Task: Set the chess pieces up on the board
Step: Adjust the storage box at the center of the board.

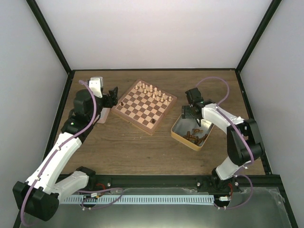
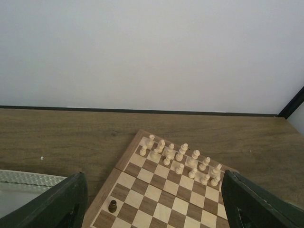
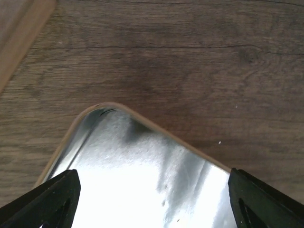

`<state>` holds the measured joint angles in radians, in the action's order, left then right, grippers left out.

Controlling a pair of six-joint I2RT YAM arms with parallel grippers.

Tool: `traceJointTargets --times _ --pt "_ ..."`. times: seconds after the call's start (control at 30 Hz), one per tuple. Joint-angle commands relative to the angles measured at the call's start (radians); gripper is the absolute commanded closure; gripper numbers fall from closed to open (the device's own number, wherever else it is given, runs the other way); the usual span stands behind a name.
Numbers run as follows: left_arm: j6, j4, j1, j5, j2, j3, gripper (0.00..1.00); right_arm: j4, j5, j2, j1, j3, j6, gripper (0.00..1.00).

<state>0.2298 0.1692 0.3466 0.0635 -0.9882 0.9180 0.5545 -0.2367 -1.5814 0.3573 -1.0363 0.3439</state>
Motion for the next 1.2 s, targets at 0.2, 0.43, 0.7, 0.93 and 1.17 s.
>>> traceJointTargets --times 0.2,0.43,0.7,0.93,1.17 --pt "-0.015 -0.015 -0.003 0.003 0.006 -0.014 0.21 -0.048 0.051 -0.116 -0.113 -0.062 -0.195 0.25" --pt "-0.016 -0.013 -0.003 -0.001 0.002 -0.013 0.21 -0.036 0.054 -0.099 -0.122 -0.09 -0.192 0.31" --pt "-0.017 -0.013 -0.003 0.005 0.003 -0.014 0.21 -0.073 0.037 -0.023 -0.133 -0.11 -0.188 0.31" --pt "-0.018 -0.013 -0.003 0.003 0.003 -0.015 0.21 -0.082 0.049 -0.086 -0.19 -0.108 -0.194 0.3" --pt "-0.017 -0.01 -0.003 0.002 0.003 -0.015 0.21 -0.062 0.079 -0.159 -0.197 -0.129 -0.205 0.4"
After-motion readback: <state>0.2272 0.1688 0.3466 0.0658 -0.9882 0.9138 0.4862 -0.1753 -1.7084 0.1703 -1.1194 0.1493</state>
